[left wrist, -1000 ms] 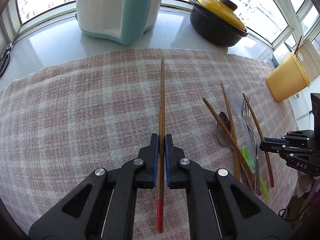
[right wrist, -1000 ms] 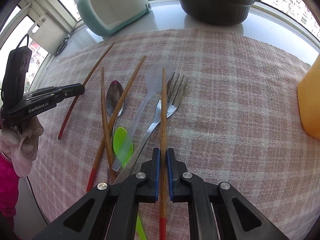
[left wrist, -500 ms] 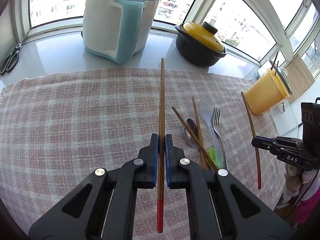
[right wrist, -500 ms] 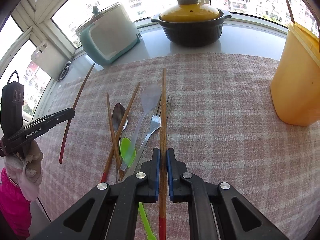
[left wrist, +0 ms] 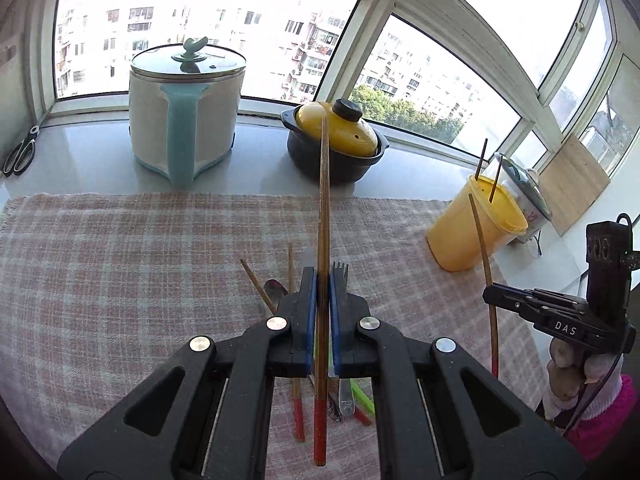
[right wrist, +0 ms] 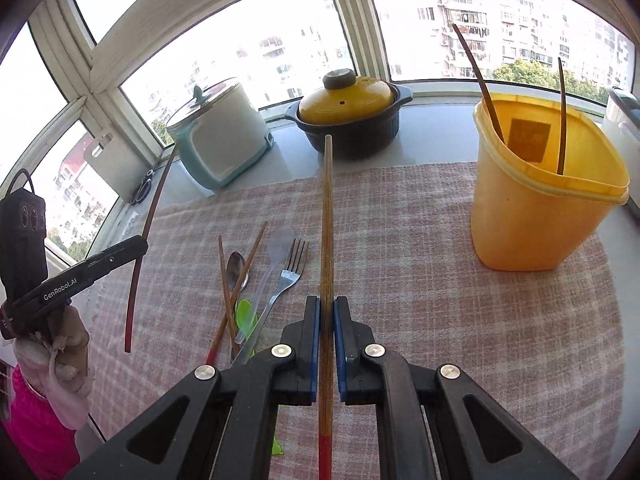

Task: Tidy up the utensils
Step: 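Carry the left tool's chopstick to the yellow bin while the right tool carries its own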

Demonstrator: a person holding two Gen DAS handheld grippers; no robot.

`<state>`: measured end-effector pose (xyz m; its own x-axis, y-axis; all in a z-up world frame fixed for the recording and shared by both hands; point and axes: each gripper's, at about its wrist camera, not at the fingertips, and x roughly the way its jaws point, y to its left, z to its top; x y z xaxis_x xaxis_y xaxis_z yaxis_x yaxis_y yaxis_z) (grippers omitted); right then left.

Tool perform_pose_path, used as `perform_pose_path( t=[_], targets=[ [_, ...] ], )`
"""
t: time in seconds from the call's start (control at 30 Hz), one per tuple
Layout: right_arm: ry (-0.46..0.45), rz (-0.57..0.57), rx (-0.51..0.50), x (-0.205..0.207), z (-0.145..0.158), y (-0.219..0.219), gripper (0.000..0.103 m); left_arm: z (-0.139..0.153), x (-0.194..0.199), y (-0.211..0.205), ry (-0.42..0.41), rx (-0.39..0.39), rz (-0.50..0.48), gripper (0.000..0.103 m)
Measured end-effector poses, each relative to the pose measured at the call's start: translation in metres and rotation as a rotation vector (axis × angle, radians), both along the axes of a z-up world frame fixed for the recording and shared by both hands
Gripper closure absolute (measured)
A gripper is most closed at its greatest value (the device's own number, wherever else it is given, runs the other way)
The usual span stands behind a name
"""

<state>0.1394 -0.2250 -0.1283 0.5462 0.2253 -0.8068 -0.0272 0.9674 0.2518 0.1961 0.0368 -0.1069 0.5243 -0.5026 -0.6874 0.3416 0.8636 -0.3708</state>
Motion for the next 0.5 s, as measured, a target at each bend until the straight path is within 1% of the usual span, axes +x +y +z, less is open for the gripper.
perform_pose_path(
  t=[0.07, 0.2, 0.33, 0.5],
  targets=[
    [-0.015, 0.009, 0.002, -0.003, 0.009, -0.012, 0.099, 0.006, -0.004, -0.01, -0.001, -0.03, 0.026, 0.099],
    [-0.051, 0.036, 0.003, -0.011, 0.026, -0.038, 0.099, 0.018, -0.012, -0.038, -0.02, -0.062, 0.06, 0.099],
    [-0.092, 0.052, 0.0, -0.013, 0.042, -0.065, 0.099, 0.03, -0.015, -0.067, -0.042, -0.094, 0.079, 0.099],
    [-0.134, 0.056, 0.009, -0.01, 0.058, -0.102, 0.099, 0.047, -0.016, -0.107, -0.079, -0.127, 0.081, 0.099]
  ],
)
